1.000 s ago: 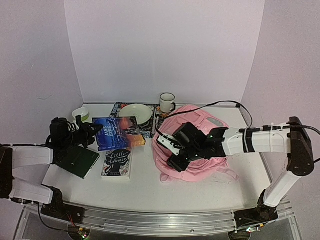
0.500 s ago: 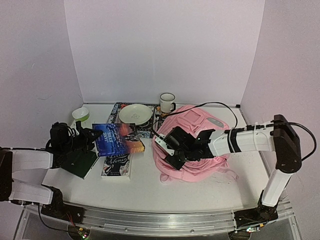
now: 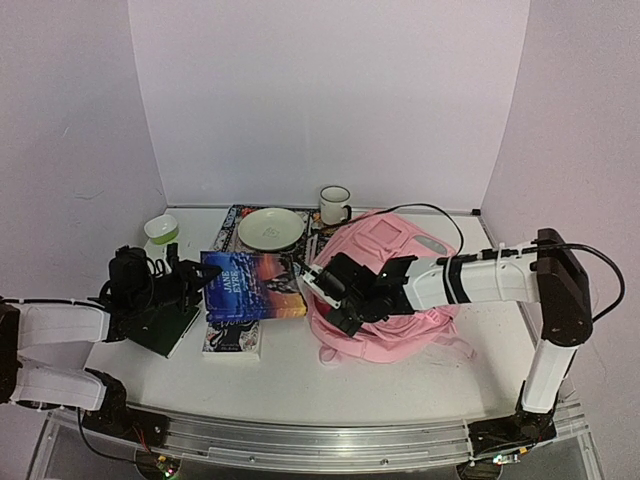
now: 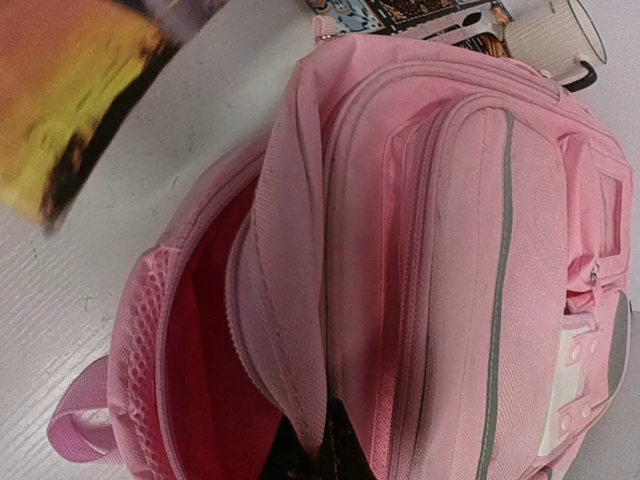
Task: Pack the student bag
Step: Pick up the largest pocket of the bag from the student bag.
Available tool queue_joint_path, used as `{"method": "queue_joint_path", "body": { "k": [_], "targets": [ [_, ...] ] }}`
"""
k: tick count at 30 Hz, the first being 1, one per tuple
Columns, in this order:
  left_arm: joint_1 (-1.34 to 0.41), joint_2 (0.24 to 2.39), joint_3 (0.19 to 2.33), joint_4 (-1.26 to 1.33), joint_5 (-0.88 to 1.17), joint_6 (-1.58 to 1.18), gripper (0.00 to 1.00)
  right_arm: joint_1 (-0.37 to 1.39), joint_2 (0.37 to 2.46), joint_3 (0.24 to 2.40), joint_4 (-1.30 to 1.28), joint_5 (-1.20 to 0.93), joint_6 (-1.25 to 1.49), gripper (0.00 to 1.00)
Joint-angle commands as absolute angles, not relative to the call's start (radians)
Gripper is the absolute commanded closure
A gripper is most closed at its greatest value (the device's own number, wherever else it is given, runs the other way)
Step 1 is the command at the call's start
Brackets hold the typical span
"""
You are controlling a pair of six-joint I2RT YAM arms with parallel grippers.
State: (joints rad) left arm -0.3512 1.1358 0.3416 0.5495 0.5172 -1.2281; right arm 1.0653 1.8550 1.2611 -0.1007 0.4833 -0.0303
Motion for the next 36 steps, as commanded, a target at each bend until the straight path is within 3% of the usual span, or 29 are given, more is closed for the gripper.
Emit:
{"method": "queue_joint_path", "body": {
  "k": [1, 7, 15, 36],
  "targets": [
    [-0.401, 1.094, 0.388, 0.73, 0.527, -1.287, 1.0, 1.059, 1.735, 1.351, -0.138, 0.623, -0.032, 1.0],
    [-0.429, 1.088, 0.386, 0.732, 0.531, -1.331, 1.0, 1.06, 1.687, 1.426, -0.137, 0.72, -0.025, 1.0],
    [-0.513, 1.155, 0.423, 0.757, 0.493, -1.402, 1.0, 1.061, 1.689, 1.512, -0.135, 0.694, -0.008, 1.0],
    [-0.663, 1.59, 0.678, 1.05, 0.333, -1.526, 1.0, 1.118, 1.706, 1.567, -0.135, 0.682, 0.045, 1.0]
  ]
}}
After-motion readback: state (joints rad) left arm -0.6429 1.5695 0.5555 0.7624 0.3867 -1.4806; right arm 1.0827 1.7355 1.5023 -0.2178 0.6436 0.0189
